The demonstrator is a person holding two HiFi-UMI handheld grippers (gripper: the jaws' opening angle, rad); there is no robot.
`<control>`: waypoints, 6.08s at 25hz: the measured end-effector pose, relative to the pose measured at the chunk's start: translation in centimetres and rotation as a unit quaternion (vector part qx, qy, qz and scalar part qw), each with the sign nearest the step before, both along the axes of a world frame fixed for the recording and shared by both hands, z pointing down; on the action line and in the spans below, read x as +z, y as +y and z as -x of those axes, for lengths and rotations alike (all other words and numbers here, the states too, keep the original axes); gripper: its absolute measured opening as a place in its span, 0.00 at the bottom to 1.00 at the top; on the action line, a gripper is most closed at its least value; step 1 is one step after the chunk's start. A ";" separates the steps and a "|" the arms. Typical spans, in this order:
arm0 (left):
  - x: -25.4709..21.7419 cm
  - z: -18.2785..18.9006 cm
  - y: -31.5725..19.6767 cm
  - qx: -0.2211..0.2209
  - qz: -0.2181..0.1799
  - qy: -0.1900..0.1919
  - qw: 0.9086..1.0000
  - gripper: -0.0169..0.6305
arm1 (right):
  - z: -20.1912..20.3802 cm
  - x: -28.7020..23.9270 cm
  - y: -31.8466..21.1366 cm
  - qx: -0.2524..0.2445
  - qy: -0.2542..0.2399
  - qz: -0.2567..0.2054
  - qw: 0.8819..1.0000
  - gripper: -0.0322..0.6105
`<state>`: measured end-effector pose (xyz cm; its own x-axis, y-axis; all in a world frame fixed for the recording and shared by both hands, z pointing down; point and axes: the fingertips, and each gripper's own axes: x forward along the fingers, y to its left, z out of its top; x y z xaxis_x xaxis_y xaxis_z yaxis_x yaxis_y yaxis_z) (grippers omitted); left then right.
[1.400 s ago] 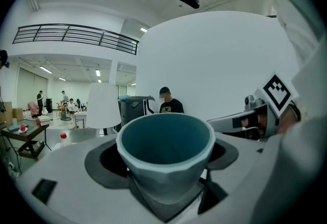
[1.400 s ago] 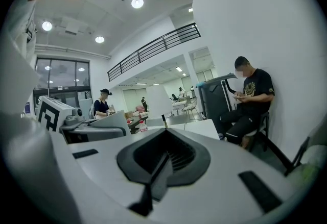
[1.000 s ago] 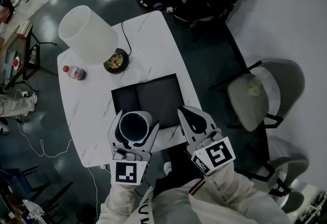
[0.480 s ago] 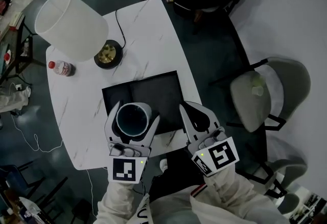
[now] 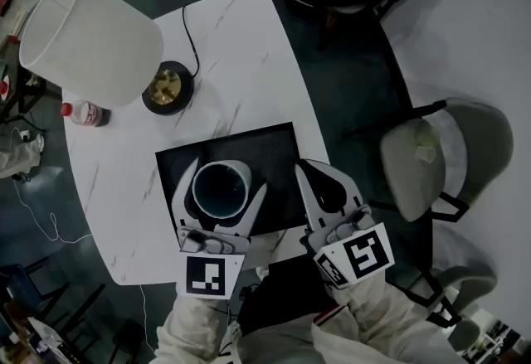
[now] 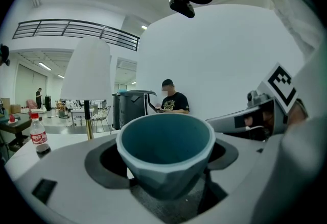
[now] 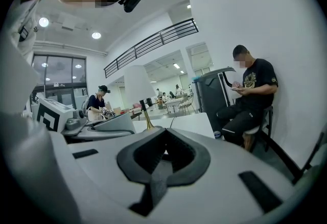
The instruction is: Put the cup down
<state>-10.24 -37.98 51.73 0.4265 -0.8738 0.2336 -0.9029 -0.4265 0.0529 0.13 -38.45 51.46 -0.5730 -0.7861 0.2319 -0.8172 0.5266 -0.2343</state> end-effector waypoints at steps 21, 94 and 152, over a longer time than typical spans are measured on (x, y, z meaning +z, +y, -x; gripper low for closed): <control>6.5 -1.9 -3.0 0.017 0.004 -0.074 0.997 0.67 | -1.1 4.7 -2.8 0.011 0.007 0.027 1.000 0.06; 8.6 -2.0 -2.1 0.012 0.075 -0.087 0.993 0.82 | -2.5 6.2 -1.7 0.031 -0.011 0.045 0.998 0.06; -2.0 1.6 13.4 -0.001 0.042 -0.050 0.998 0.07 | 0.4 -2.7 13.3 0.013 -0.003 0.017 1.000 0.06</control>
